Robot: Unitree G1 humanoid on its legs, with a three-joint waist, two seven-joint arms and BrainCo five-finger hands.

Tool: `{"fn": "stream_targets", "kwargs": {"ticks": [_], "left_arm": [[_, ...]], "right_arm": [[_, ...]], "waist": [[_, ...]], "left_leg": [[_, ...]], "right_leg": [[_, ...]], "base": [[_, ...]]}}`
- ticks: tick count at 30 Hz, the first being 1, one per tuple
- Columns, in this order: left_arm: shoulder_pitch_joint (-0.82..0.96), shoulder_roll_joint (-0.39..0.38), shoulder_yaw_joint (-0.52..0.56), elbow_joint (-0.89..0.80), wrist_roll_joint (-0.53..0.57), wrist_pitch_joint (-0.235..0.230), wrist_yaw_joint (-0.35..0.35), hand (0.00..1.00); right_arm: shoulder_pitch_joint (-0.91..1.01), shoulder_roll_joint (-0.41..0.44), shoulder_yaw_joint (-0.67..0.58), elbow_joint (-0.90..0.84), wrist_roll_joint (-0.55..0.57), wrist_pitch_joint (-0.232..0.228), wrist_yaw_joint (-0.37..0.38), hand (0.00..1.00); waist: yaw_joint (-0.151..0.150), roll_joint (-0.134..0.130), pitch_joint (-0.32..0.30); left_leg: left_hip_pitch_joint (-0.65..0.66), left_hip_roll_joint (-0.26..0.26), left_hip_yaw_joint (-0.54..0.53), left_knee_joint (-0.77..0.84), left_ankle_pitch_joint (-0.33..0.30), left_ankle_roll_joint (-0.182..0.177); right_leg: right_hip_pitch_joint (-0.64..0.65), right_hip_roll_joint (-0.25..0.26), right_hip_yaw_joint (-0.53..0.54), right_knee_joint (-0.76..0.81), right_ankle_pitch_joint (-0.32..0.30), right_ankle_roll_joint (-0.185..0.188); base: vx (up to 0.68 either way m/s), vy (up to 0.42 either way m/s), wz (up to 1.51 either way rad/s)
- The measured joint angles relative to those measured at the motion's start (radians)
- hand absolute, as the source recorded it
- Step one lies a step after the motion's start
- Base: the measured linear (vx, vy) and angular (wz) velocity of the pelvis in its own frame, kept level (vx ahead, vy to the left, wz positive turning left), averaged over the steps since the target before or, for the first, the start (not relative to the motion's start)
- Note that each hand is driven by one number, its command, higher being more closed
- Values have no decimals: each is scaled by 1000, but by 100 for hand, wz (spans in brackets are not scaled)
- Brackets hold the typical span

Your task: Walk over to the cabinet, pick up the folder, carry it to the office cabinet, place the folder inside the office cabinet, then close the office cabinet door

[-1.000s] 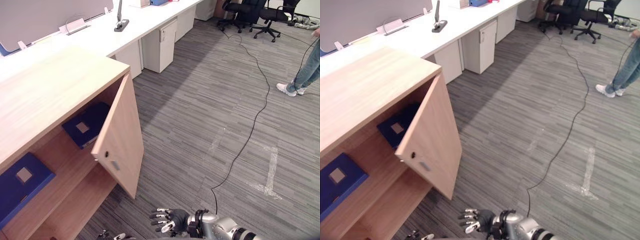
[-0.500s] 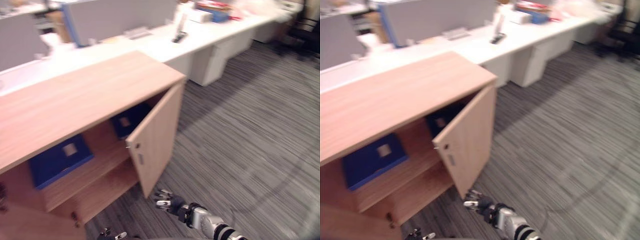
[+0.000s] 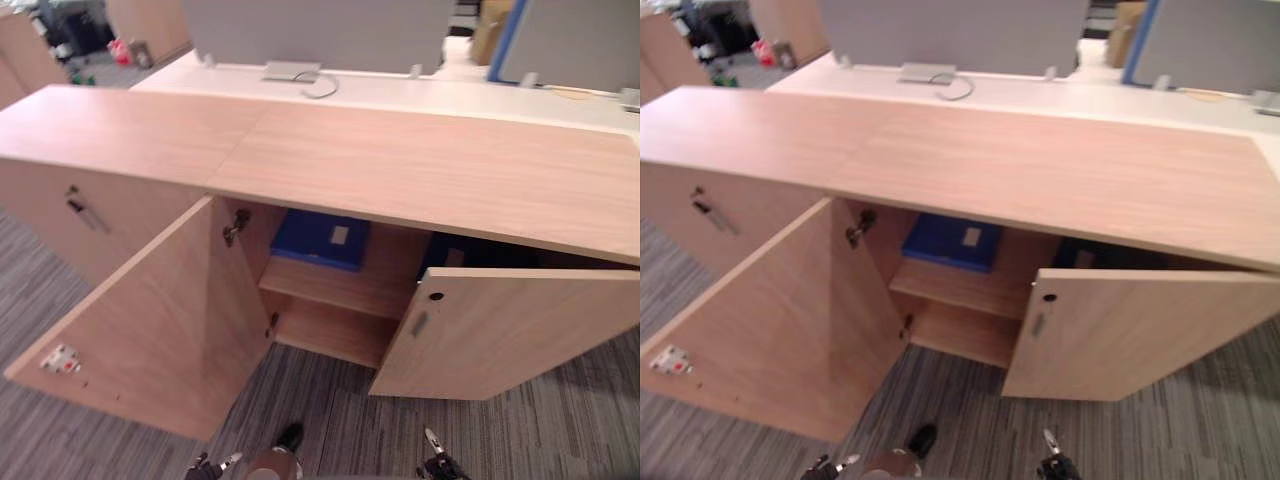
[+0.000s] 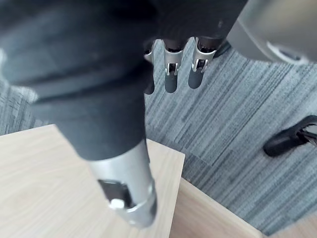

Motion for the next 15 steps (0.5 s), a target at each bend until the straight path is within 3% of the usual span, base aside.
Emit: {"fn": "stream_targets", "kwargs": {"ticks": [1,2,3,5,7,8,9,11,15], "left_arm": [[5,-9,34,-2,-24,-1,0,0],[13,-23,63,0,-34,-1,-2,0],[14,-24,67,1,-35,-1,-4,0],[14,-18,87,2,-35,-3,-14,0],[14,-12,90,2,-37,-1,-26,0],[14,-15,99,5,-45,0,-33,0],[14,-17,102,6,-49,2,-37,0],[13,-25,106,13,-69,3,-40,0],[45,-26,108,22,-85,9,-48,0]], "right_arm": [[17,1,-51,2,-40,4,-4,0],[22,8,-95,1,-66,8,-5,0],[21,16,-121,-3,-74,6,-5,0],[-10,42,-267,-6,-96,12,-3,0],[-25,61,-342,-4,-98,17,-1,0],[-26,61,-381,-3,-96,19,-1,0],[-26,61,-386,-4,-96,19,-1,0],[-29,53,-386,-8,-96,21,2,0],[-27,49,-386,-5,-83,24,5,0]], "waist": [[-7,0,1],[-8,4,5],[-11,6,12],[-1,-8,25],[-6,-11,26],[-8,-10,25],[-8,-12,22],[-12,0,25],[-16,16,15]], "left_leg": [[-57,46,219,149,-38,15],[-74,90,408,259,-114,17],[-76,104,464,280,-131,21],[-74,64,474,279,-140,32],[-75,22,439,240,-122,48],[-64,-26,409,177,-87,64],[-56,-45,399,146,-70,69],[0,-100,354,-31,23,74],[107,-88,336,-256,101,52]], "right_leg": [[13,-9,-42,0,0,0],[25,-13,-57,12,0,0],[31,-14,-57,24,0,0],[27,-47,-52,58,8,-14],[29,-43,-51,25,-1,-24],[46,-38,-56,-21,1,-31],[56,-40,-54,-37,5,-31],[61,-44,-61,-53,23,-51],[72,-13,-75,-54,81,-62]], "base": [[141,11,100],[192,55,87],[229,127,53],[186,171,41],[86,89,68],[47,13,91],[34,-7,104],[12,0,79],[-6,-28,32]]}}
